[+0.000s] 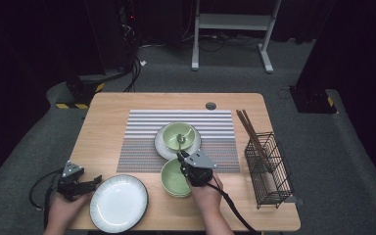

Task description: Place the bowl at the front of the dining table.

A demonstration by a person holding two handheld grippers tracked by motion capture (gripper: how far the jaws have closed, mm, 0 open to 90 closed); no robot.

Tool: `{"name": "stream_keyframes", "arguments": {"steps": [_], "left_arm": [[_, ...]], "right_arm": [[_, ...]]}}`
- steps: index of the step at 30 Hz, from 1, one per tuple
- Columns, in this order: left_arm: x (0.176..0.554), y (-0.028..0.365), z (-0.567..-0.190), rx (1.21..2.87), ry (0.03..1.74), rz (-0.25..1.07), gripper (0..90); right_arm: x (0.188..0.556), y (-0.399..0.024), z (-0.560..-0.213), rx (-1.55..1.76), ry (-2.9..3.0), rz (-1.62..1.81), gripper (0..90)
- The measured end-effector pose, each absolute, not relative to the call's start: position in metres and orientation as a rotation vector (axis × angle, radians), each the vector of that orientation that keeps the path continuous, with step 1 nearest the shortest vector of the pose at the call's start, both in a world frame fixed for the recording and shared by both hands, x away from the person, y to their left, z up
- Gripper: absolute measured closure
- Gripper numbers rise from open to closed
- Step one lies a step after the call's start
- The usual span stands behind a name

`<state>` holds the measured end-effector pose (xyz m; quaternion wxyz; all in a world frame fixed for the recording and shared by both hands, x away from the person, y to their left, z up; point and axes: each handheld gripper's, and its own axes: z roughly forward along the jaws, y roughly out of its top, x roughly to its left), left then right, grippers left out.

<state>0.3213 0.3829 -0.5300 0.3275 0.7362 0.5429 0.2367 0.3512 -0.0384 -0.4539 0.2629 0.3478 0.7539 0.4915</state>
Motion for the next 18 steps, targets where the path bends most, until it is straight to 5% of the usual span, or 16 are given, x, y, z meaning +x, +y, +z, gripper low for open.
{"name": "stream_keyframes", "arguments": {"steps": [11, 18], "left_arm": [[0.3213, 0.3830, -0.5299, 1.928, 1.421, 0.621, 18.2], [0.3213, 0.3829, -0.5300, 1.927, 1.422, 0.619, 18.2]], "right_arm": [[0.3473, -0.0364, -0.4546, 0.966, 2.034, 1.320, 65.3], [0.3501, -0.0397, -0.4534, 0.991, 2.021, 1.307, 66.1]]}}
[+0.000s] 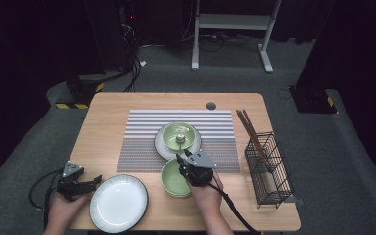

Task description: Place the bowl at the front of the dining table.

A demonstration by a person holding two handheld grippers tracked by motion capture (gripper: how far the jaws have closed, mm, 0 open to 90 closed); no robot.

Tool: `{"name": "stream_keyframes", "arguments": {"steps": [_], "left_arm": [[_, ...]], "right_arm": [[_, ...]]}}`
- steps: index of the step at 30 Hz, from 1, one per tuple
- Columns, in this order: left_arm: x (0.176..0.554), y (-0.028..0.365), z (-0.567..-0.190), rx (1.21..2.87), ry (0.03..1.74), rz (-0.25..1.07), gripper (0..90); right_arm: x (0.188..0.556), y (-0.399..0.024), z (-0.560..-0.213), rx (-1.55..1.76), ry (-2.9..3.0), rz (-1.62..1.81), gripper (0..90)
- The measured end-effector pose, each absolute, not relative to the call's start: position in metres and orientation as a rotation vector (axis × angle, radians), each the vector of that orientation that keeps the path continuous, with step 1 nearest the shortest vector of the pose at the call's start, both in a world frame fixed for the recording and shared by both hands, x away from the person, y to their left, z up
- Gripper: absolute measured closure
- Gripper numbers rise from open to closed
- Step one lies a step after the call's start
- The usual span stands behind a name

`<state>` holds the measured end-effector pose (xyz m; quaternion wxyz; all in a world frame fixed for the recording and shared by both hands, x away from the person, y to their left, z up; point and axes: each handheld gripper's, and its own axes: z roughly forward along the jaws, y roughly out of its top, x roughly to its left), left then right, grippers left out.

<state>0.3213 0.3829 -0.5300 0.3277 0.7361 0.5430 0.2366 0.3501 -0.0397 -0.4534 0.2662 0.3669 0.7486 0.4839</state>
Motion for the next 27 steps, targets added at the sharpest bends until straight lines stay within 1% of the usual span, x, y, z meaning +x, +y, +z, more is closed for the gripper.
{"name": "stream_keyframes", "arguments": {"steps": [12, 27], "left_arm": [[0.321, 0.383, -0.530, 1.927, 1.421, 0.620, 18.4], [0.321, 0.383, -0.530, 1.928, 1.420, 0.621, 18.7]], "right_arm": [[0.356, -0.062, -0.453, 1.050, 1.972, 1.271, 68.8], [0.379, -0.086, -0.450, 1.124, 1.926, 1.225, 69.7]]}}
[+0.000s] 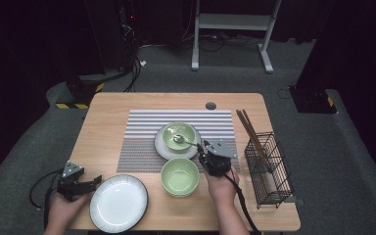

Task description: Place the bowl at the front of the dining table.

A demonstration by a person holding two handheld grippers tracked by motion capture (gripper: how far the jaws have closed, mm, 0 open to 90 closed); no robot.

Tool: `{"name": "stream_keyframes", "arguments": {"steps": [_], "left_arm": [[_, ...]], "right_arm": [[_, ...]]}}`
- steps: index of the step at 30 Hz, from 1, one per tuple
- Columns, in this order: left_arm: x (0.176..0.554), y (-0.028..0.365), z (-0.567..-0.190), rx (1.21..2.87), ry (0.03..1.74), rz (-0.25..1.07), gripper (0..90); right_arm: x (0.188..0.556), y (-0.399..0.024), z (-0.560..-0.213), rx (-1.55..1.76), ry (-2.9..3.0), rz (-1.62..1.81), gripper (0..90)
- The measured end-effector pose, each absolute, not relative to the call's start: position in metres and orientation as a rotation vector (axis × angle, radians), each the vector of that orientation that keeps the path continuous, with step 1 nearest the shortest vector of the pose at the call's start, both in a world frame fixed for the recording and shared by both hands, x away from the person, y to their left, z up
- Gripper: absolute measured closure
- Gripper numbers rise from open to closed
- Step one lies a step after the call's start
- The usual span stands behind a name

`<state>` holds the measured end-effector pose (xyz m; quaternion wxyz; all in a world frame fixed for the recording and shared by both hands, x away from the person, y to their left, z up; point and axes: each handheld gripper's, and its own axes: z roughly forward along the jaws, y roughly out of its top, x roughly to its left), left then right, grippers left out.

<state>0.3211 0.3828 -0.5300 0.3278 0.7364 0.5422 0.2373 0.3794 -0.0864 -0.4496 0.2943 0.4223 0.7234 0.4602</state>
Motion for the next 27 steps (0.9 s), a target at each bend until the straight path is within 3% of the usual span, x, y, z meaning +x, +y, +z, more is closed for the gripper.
{"name": "stream_keyframes", "arguments": {"steps": [7, 12, 27], "left_arm": [[0.321, 0.383, -0.530, 1.927, 1.420, 0.621, 18.7], [0.321, 0.382, -0.530, 1.926, 1.420, 0.623, 19.0], [0.321, 0.382, -0.530, 1.926, 1.418, 0.621, 19.3]], "right_arm": [[0.362, -0.086, -0.439, 1.086, 1.908, 1.276, 69.7], [0.351, -0.080, -0.435, 1.058, 1.928, 1.304, 89.4], [0.380, -0.077, -0.454, 1.126, 1.956, 1.195, 89.6]]}}
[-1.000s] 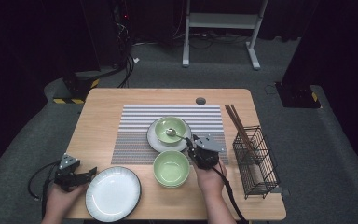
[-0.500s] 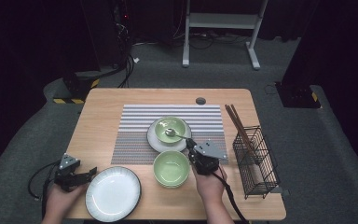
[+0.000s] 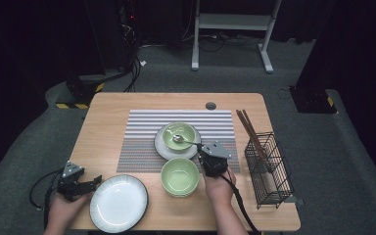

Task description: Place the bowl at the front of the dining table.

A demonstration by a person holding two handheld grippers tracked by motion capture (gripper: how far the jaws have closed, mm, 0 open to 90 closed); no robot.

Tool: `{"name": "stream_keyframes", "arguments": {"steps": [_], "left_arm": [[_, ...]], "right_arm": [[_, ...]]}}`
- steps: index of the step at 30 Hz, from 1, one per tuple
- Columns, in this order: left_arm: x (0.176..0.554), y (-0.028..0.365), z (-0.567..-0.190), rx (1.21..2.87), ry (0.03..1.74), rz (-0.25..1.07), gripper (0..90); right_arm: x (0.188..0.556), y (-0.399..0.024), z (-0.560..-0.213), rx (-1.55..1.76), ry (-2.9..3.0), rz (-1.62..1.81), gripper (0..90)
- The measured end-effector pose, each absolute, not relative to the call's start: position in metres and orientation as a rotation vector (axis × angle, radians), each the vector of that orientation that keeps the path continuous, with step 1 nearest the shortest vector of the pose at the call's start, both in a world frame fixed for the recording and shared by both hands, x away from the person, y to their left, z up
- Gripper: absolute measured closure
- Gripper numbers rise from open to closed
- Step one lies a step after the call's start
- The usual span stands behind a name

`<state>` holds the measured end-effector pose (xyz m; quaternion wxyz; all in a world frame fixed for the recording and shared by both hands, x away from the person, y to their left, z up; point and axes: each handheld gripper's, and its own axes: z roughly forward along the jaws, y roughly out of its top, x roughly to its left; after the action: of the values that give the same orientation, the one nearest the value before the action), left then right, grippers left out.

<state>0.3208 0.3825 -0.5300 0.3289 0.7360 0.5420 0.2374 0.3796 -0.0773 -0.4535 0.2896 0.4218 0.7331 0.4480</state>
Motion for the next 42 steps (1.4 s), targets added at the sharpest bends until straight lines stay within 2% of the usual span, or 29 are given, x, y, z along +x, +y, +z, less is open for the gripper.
{"name": "stream_keyframes", "arguments": {"steps": [30, 42], "left_arm": [[0.321, 0.383, -0.530, 1.930, 1.417, 0.619, 19.5], [0.321, 0.383, -0.530, 1.930, 1.416, 0.620, 19.6]], "right_arm": [[0.443, -0.091, -0.469, 1.223, 1.902, 1.131, 88.9], [0.440, -0.088, -0.460, 1.203, 1.895, 1.162, 87.4]]}}
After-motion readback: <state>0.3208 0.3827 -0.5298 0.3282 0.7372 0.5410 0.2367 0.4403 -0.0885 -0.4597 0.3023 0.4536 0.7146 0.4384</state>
